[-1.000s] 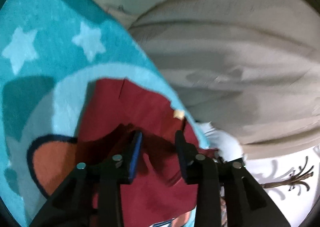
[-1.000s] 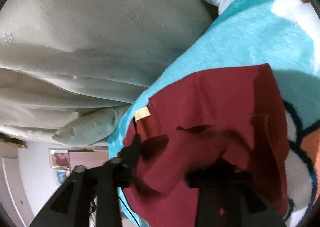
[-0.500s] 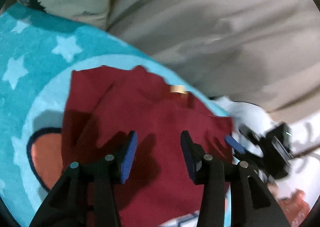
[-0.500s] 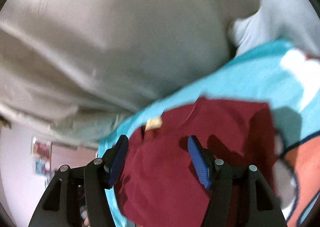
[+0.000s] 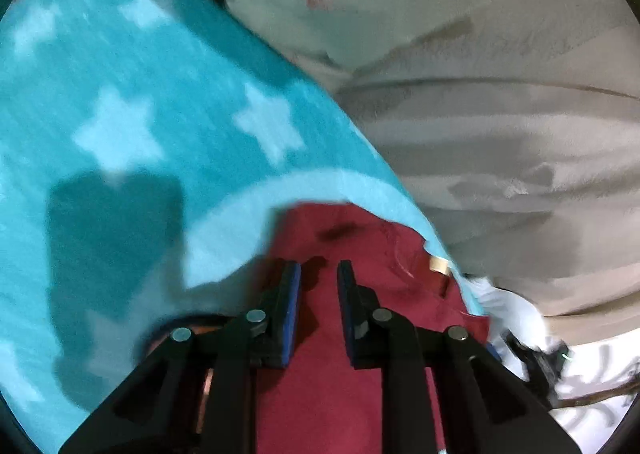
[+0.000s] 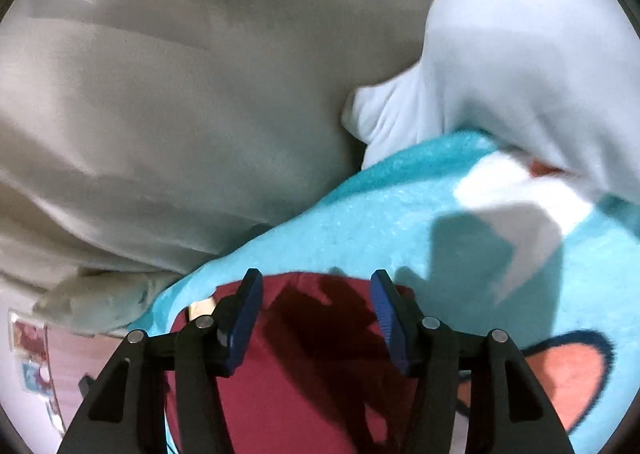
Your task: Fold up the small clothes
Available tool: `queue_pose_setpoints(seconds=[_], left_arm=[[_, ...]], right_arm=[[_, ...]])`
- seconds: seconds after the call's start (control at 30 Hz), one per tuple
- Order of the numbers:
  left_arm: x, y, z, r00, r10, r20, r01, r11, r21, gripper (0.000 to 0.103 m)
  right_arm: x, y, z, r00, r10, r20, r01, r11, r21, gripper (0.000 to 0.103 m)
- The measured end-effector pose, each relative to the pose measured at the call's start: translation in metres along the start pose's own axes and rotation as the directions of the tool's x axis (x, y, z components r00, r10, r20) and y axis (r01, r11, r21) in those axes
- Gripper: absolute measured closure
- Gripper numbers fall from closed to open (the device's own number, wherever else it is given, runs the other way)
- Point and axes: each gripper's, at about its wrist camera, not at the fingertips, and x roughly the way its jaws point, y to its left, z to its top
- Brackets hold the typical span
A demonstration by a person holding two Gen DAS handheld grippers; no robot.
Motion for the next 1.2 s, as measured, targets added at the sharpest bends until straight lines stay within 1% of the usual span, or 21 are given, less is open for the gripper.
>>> queue_pose_setpoints(seconds=[0.03, 0.07, 0.13, 0.2, 0.27, 0.3, 0.33, 0.43, 0.5, 0.57, 0.67, 0.73, 0.83, 0.9, 0.93, 1.0, 1.1, 1.17, 1.2], left_arm=[[-0.005, 0.003, 0.002, 0.998, 0.060, 0.033, -0.061, 0.998, 0.015, 0.069], [-0.012, 0.007, 0.003, 0.991, 0.110, 0.069, -0.113, 0.993, 0.031, 0.069], [-0.023, 0.014, 0.002, 0.986, 0.147, 0.081, -0.150, 0.988, 0.042, 0.070], [-0.038, 0.015, -0.008, 0.980, 0.169, 0.105, -0.176, 0.982, 0.069, 0.069], [-0.056, 0.010, -0.025, 0.971, 0.199, 0.135, -0.215, 0.970, 0.115, 0.065], [-0.061, 0.007, -0.033, 0.967, 0.208, 0.144, -0.227, 0.966, 0.128, 0.059], [-0.067, 0.003, -0.047, 0.964, 0.215, 0.154, -0.238, 0.961, 0.143, 0.057], [-0.079, -0.004, -0.077, 0.965, 0.214, 0.151, -0.236, 0.960, 0.152, 0.057], [-0.085, -0.007, -0.101, 0.968, 0.207, 0.140, -0.226, 0.964, 0.142, 0.055], [-0.089, -0.014, -0.123, 0.969, 0.207, 0.137, -0.226, 0.964, 0.139, 0.054], [-0.099, -0.025, -0.154, 0.964, 0.225, 0.144, -0.246, 0.957, 0.152, 0.049], [-0.102, -0.033, -0.169, 0.965, 0.214, 0.153, -0.238, 0.957, 0.163, 0.041], [-0.110, -0.045, -0.191, 0.967, 0.198, 0.160, -0.226, 0.956, 0.185, 0.038], [-0.112, -0.047, -0.199, 0.969, 0.194, 0.153, -0.221, 0.957, 0.186, 0.038], [-0.114, -0.044, -0.202, 0.972, 0.181, 0.147, -0.205, 0.963, 0.172, 0.038], [-0.117, -0.037, -0.208, 0.977, 0.163, 0.135, -0.181, 0.975, 0.130, 0.037], [-0.115, -0.017, -0.209, 0.982, 0.153, 0.109, -0.158, 0.987, 0.039, 0.037], [-0.111, -0.004, -0.207, 0.983, 0.144, 0.110, -0.144, 0.990, -0.007, 0.037], [-0.107, 0.000, -0.205, 0.984, 0.139, 0.108, -0.138, 0.990, -0.014, 0.036]], right_arm=[[-0.008, -0.002, -0.006, 1.000, 0.000, -0.003, 0.000, 1.000, -0.021, 0.042], [-0.017, -0.005, -0.015, 1.000, -0.005, -0.011, 0.004, 0.999, -0.047, 0.042], [-0.030, -0.008, -0.034, 1.000, -0.020, -0.019, 0.018, 0.997, -0.078, 0.042], [-0.041, -0.011, -0.049, 1.000, -0.024, -0.018, 0.022, 0.995, -0.098, 0.042], [-0.054, -0.009, -0.066, 1.000, -0.028, -0.009, 0.026, 0.992, -0.127, 0.042], [-0.059, -0.008, -0.074, 1.000, -0.030, -0.003, 0.030, 0.990, -0.139, 0.042], [-0.063, -0.009, -0.084, 1.000, -0.029, 0.000, 0.029, 0.988, -0.154, 0.042], [-0.069, -0.001, -0.111, 0.999, -0.041, 0.006, 0.041, 0.982, -0.184, 0.042], [-0.073, -0.008, -0.125, 0.998, -0.057, -0.002, 0.056, 0.981, -0.185, 0.042], [-0.076, -0.020, -0.140, 0.998, -0.060, -0.015, 0.057, 0.986, -0.156, 0.042], [-0.083, -0.038, -0.158, 0.998, -0.052, -0.045, 0.047, 0.992, -0.114, 0.042], [-0.084, -0.044, -0.167, 0.997, -0.051, -0.064, 0.045, 0.995, -0.094, 0.042], [-0.086, -0.048, -0.184, 0.994, -0.057, -0.092, 0.047, 0.993, -0.108, 0.042], [-0.088, -0.048, -0.195, 0.993, -0.056, -0.108, 0.042, 0.991, -0.128, 0.042], [-0.089, -0.048, -0.199, 0.992, -0.048, -0.117, 0.032, 0.990, -0.134, 0.042], [-0.092, -0.049, -0.206, 0.991, -0.027, -0.132, 0.007, 0.989, -0.149, 0.042], [-0.095, -0.054, -0.213, 0.990, -0.018, -0.141, -0.005, 0.986, -0.164, 0.041], [-0.096, -0.060, -0.216, 0.989, -0.011, -0.147, -0.012, 0.988, -0.152, 0.041], [-0.095, -0.063, -0.218, 0.988, -0.006, -0.153, -0.016, 0.989, -0.144, 0.041]])
